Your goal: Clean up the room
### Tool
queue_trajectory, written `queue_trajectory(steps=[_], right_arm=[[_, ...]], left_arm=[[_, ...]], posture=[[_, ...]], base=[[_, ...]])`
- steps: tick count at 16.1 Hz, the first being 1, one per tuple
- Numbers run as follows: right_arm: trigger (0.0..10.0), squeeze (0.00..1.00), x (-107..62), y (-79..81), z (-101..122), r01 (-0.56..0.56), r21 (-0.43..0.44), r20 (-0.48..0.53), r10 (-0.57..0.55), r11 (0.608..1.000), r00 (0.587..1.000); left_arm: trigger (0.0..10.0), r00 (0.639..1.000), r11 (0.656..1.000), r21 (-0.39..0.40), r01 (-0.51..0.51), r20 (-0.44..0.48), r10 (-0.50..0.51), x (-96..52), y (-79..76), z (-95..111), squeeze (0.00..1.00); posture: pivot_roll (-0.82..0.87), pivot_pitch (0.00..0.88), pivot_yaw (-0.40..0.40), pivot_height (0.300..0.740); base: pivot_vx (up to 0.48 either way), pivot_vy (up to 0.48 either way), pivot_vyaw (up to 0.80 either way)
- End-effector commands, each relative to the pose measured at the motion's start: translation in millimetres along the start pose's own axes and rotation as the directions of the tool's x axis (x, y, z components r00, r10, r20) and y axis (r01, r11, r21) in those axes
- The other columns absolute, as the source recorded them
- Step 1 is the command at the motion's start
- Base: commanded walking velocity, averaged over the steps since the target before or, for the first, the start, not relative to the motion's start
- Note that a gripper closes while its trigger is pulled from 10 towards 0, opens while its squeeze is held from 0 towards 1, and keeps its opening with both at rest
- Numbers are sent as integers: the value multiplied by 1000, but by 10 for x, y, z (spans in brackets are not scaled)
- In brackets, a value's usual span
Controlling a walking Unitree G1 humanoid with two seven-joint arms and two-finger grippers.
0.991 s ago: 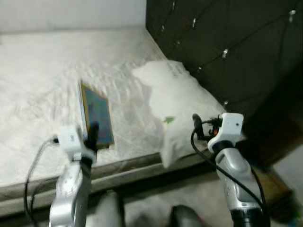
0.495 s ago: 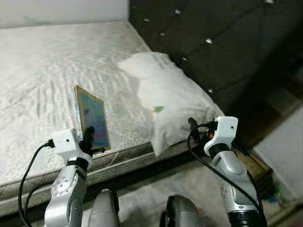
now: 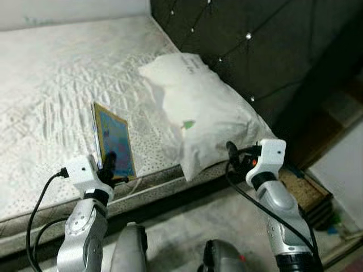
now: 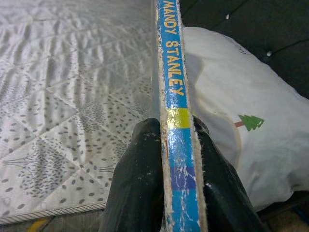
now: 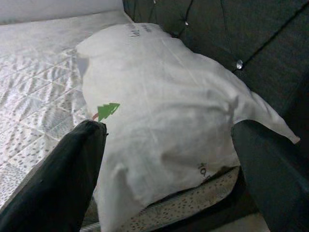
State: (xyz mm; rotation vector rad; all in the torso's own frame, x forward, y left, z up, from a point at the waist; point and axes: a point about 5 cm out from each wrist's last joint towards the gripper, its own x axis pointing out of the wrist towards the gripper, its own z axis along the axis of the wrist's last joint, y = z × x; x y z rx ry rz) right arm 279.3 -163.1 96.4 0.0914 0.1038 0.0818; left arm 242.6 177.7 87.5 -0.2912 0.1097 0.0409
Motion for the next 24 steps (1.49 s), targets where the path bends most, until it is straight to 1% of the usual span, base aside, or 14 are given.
queue_trajectory(steps=[1, 5, 10, 13, 18, 24], right_arm=[[10000, 0, -8, -21, 7, -3, -2, -1, 3, 1000, 1000], [10000, 0, -12, -10, 3, -22, 1, -3, 22, 1000, 1000], [10000, 0, -12, -7, 2, -27, 3, -2, 27, 1000, 1000], [10000, 0, -11, -5, 0, -30, 3, -4, 30, 1000, 1000], [10000, 0, -6, -1, -7, -32, 8, -11, 32, 999, 999], [10000, 0, -7, 20, 1, -52, 8, -5, 52, 999, 999]], left_arm=[[10000, 999, 1000, 10, 9, 33, -10, 14, -24, 72, 0], [10000, 1000, 1000, 5, 4, 26, -4, 14, -27, 57, 0], [10000, 1000, 1000, 7, 2, 24, -2, 19, -31, 54, 0], [10000, 1000, 1000, 11, -7, 21, 6, 21, -25, 50, 0], [10000, 999, 1000, -4, 21, 38, -21, 19, -44, 72, 0], [10000, 999, 1000, -8, 25, 43, -25, 19, -45, 76, 0]], posture=[[-8, 70, -54, 667], [-10, 69, -56, 662], [-10, 69, -56, 617], [-10, 69, -55, 617], [-12, 71, -56, 617], [-13, 72, -54, 617]], base=[[0, 0, 0], [0, 0, 0], [0, 0, 0], [0, 0, 0], [0, 0, 0], [332, 0, 0]])
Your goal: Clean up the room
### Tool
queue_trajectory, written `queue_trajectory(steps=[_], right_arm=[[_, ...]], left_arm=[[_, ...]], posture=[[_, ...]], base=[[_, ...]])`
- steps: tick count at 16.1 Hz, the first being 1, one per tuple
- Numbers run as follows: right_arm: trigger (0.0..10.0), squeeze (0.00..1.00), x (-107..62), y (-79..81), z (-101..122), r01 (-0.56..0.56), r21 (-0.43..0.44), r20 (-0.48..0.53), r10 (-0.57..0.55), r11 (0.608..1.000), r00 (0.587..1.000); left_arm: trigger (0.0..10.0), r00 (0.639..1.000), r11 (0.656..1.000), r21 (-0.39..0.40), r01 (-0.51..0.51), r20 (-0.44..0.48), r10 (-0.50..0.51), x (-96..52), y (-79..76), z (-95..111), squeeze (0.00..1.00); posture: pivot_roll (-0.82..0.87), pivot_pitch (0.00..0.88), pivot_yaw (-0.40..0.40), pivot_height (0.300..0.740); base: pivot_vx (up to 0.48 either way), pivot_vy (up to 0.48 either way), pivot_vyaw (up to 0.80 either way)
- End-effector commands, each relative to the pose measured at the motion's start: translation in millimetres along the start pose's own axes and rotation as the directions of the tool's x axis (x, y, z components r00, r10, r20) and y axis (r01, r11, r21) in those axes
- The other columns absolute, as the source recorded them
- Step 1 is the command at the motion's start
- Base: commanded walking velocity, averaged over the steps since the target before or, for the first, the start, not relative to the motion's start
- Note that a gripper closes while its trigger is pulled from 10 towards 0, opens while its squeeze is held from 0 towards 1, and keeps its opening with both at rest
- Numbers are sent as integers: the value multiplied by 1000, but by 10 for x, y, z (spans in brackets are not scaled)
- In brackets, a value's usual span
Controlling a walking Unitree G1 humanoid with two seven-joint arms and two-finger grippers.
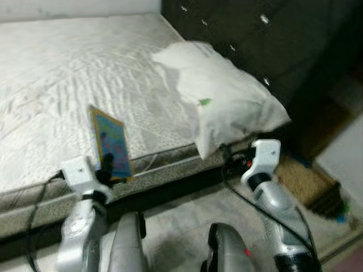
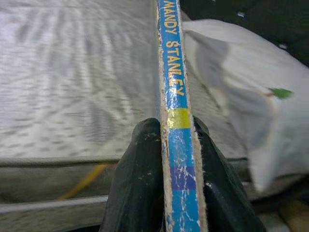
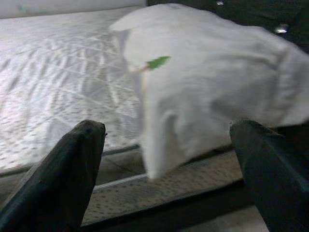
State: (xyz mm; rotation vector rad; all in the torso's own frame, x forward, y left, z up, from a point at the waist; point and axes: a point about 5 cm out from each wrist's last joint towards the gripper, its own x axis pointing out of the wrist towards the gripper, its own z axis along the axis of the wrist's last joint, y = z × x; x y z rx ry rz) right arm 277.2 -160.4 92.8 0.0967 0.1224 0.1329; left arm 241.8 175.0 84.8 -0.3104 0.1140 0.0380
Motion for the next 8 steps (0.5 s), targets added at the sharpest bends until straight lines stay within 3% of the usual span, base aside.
queue_trajectory(steps=[1, 5, 8], right_arm=[[10000, 0, 8, -4, 41, -4, 4, 15, 4, 1000, 1000], [10000, 0, -6, 30, 58, -41, -13, 29, 41, 999, 999], [10000, 0, -8, 28, 54, -41, -8, 26, 42, 999, 999]], left_arm=[[10000, 999, 1000, 11, 22, 48, -23, 23, -31, 109, 0], [10000, 999, 1000, 10, 26, 46, -27, 25, -34, 105, 0], [10000, 999, 1000, 12, 27, 41, -27, 26, -35, 97, 0]], posture=[[-13, 72, -54, 617], [-17, 73, -53, 617], [-17, 74, -53, 617]], base=[[472, 0, 0], [480, 0, 367], [474, 0, 0]])
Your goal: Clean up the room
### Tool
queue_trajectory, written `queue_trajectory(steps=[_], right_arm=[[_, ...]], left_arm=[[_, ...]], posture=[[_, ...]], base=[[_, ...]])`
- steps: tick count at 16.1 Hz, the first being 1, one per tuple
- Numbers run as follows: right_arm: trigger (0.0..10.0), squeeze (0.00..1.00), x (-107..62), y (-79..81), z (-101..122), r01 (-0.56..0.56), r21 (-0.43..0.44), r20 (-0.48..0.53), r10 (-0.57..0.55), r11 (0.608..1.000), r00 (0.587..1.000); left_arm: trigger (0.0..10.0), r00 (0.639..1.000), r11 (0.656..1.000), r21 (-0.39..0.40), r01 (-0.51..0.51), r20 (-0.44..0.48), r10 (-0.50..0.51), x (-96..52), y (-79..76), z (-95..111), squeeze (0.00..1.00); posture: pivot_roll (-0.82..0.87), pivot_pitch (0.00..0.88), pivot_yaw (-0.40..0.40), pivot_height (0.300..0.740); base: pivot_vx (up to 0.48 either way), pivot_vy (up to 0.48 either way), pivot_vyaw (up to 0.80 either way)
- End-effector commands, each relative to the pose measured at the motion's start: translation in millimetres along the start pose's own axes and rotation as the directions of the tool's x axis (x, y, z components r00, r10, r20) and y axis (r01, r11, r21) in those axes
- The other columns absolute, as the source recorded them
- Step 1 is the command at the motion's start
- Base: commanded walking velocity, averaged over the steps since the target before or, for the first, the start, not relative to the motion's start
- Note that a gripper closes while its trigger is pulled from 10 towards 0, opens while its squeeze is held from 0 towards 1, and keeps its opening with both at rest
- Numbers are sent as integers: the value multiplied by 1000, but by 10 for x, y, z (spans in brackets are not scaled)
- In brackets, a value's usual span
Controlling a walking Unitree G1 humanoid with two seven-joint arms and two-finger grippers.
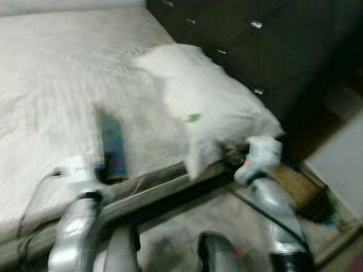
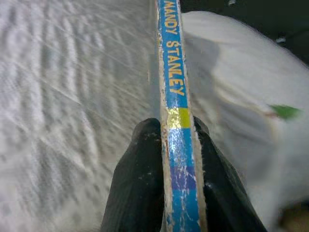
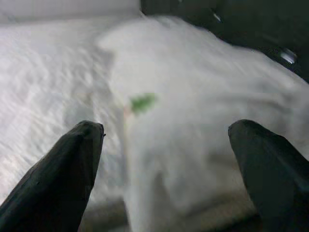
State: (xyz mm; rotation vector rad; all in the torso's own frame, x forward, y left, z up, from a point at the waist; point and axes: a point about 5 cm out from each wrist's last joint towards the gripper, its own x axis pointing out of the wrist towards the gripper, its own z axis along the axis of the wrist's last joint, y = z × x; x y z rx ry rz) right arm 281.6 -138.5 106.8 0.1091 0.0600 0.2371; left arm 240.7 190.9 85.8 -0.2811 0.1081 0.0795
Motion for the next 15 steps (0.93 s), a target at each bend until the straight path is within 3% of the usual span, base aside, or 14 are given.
queue_trajectory(steps=[1, 7, 11, 14, 15], right_arm=[[10000, 0, -92, -189, -67, 65, -10, -32, -65, 998, 997], [10000, 0, -92, -179, -67, 53, -2, -36, -53, 999, 998], [10000, 0, -101, -185, -59, 49, 4, -33, -48, 999, 998], [10000, 0, -130, -173, -3, 21, 1, -32, -21, 1000, 999], [10000, 0, -142, -174, 10, 11, -3, -36, -11, 1000, 999]], left_arm=[[10000, 997, 998, -16, 66, 26, -66, 33, -181, 40, 0], [10000, 999, 999, -36, 15, 30, -13, 142, -133, 81, 0], [10000, 1000, 988, -155, -22, 18, 25, 325, -138, 101, 0], [10000, 997, 947, -316, -58, -64, 40, 633, -190, 19, 0], [10000, 996, 936, -345, -61, -76, 37, 671, -205, 3, 0]], posture=[[-17, 74, -53, 617], [-21, 80, -55, 617], [-20, 86, -57, 607], [-58, 113, -62, 583], [-62, 116, -63, 583]], base=[[439, 0, 0], [0, 0, 0], [0, 0, 0], [0, 0, 0], [0, 0, 0]])
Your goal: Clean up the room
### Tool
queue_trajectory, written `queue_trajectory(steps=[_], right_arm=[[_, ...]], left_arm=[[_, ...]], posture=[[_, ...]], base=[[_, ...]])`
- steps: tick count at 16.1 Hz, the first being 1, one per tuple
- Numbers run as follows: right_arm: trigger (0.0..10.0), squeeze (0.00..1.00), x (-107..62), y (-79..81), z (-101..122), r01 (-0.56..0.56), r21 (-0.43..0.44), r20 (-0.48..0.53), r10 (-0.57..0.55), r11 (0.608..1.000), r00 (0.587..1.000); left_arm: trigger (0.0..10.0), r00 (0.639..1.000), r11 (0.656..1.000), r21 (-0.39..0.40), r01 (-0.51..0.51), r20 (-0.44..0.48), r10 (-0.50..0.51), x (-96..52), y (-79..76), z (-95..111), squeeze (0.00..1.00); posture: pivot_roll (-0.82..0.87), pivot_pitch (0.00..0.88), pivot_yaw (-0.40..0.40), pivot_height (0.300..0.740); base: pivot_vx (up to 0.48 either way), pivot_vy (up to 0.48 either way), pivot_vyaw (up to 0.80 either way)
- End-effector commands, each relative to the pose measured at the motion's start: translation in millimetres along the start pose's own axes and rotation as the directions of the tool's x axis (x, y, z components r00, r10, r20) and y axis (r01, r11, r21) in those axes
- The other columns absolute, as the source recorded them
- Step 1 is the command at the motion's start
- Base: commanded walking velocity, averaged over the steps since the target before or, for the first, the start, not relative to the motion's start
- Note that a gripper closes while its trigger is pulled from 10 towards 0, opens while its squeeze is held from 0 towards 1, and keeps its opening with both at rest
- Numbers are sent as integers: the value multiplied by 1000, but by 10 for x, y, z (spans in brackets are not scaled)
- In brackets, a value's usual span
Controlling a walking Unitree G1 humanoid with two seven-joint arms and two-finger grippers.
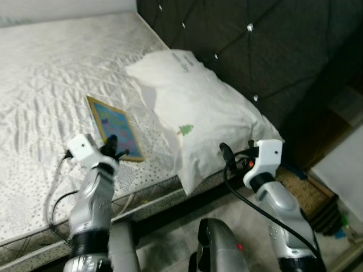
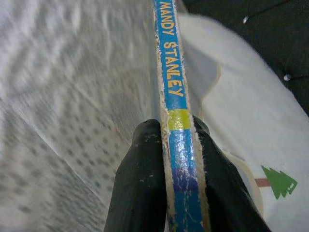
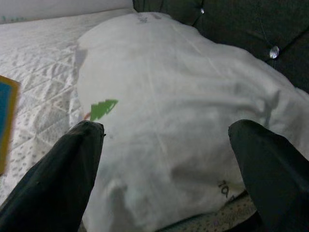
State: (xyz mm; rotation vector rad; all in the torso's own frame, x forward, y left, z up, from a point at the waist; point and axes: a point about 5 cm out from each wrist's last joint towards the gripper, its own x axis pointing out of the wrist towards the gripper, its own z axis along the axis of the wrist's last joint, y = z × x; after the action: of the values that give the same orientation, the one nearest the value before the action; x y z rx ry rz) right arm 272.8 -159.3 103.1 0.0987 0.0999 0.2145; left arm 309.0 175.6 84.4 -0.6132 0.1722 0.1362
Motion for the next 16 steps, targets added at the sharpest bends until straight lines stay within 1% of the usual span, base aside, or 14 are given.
queue_trajectory(steps=[1, 3, 5, 6, 9, 11, 12, 13, 14, 15, 16], right_arm=[[10000, 0, -21, 4, 39, -18, -1, 3, 18, 1000, 1000], [10000, 0, -102, -53, 56, -29, -17, -10, 29, 999, 1000], [10000, 0, -167, -67, 60, -39, -18, -18, 39, 999, 999], [10000, 0, -216, -60, 69, -48, -7, -12, 48, 999, 999], [10000, 0, -263, -31, 84, -67, -36, -17, 66, 997, 998], [10000, 0, -287, -29, 86, -36, 27, -29, 36, 999, 999], [10000, 0, -331, 35, 95, -73, 35, -29, 74, 997, 997], [10000, 0, -352, 59, 100, -86, 47, -27, 87, 995, 996], [10000, 0, -365, 66, 106, -87, 46, -27, 89, 995, 996], [10000, 0, -381, 64, 108, -83, 49, -27, 84, 995, 996], [10000, 0, -388, 63, 109, -82, 51, -26, 84, 995, 996]], left_arm=[[10000, 1000, 1000, -31, -2, -8, 1, 24, -3, -18, 0], [10000, 998, 997, -80, -13, -68, 7, 124, -31, -114, 0], [10000, 996, 990, -138, -20, -91, 7, 192, -55, -154, 0], [10000, 995, 992, -125, -7, -101, -6, 246, -77, -171, 0], [10000, 993, 989, -148, 10, -113, -27, 312, -141, -192, 0], [10000, 992, 991, -133, 33, -120, -49, 334, -199, -218, 0], [10000, 991, 989, -140, 35, -125, -53, 349, -213, -243, 0], [10000, 990, 989, -145, 33, -131, -52, 356, -213, -262, 0], [10000, 990, 989, -144, 33, -130, -52, 363, -212, -270, 0], [10000, 990, 988, -151, 37, -131, -57, 369, -214, -282, 0], [10000, 990, 987, -153, 38, -130, -58, 371, -215, -284, 0]], posture=[[-69, 121, -65, 583], [-94, 138, -72, 583], [-108, 144, -71, 583], [-116, 149, -72, 573], [-126, 153, -73, 538], [-130, 153, -69, 538], [-138, 154, -64, 538], [-141, 155, -65, 538], [-145, 156, -63, 538], [-147, 157, -62, 523], [-146, 158, -62, 518]], base=[[0, 0, 0], [0, 0, 0], [0, 0, 0], [0, 0, 0], [0, 0, 0], [0, 0, 0], [0, 0, 0], [0, 0, 0], [0, 0, 0], [0, 0, 0], [0, 0, 0]])
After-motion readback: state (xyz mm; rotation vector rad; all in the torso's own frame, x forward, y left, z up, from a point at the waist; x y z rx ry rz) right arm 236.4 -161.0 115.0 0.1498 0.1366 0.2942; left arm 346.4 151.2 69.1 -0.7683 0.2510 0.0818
